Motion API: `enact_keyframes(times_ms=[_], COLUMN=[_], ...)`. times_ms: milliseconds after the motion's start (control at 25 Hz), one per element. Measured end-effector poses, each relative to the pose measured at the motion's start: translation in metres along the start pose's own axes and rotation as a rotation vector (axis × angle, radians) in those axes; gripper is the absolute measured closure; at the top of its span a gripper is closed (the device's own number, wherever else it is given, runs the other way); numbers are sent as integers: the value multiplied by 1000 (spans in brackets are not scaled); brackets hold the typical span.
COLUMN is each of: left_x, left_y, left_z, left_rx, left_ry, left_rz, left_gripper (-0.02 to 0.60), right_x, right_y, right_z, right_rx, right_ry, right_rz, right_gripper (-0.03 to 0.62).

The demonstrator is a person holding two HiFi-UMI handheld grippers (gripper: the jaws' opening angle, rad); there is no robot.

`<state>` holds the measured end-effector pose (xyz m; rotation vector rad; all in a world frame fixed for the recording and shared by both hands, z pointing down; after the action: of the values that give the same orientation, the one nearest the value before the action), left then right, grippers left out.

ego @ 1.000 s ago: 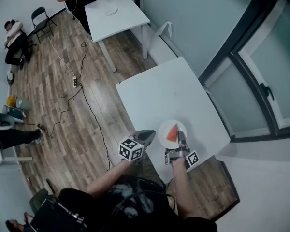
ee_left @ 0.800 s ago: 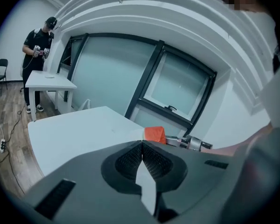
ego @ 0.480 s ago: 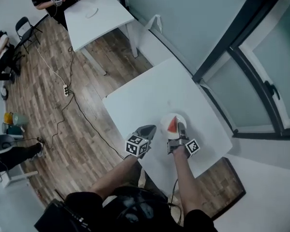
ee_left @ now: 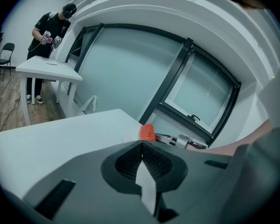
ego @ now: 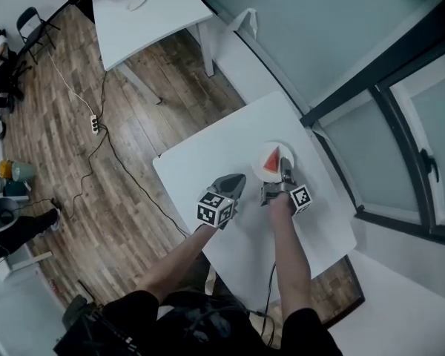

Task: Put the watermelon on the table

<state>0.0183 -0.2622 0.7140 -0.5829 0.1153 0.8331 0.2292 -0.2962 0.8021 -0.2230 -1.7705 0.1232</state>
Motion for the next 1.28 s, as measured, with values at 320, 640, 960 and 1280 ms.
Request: enact_keyframes(times_ms=[320,640,960,1280], left_x=[-35,-49,-47,-16], left_y=[-33,-22,-8,19], left_z=[-44,-39,-42,-36], left_rx=[46,59,55,43], left_ry=[-19,73,86,53], left_rz=[23,1,-8,12], left_gripper=[575,575,575,575], right_x=[-6,-22,-33,-46], right_y=[-85,-119,-102,-20], right_z=[-4,-15,-29,-18], right_rx=[0,-29,-38,-138], right_ry=[58,440,1023,1225], right_rz=[3,394,647,475], right_gripper=[560,552,392,424])
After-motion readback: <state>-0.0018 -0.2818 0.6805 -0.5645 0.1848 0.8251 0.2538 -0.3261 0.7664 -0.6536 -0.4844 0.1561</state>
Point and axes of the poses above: the fingertips, and each gripper's own axes: y backward along the fingers, x to its right, z out of its underside, the point moved 5 cm from there along y, backward along the fingers, and after that the axes turned 12 degrees about -y, right-handed, at the moved point
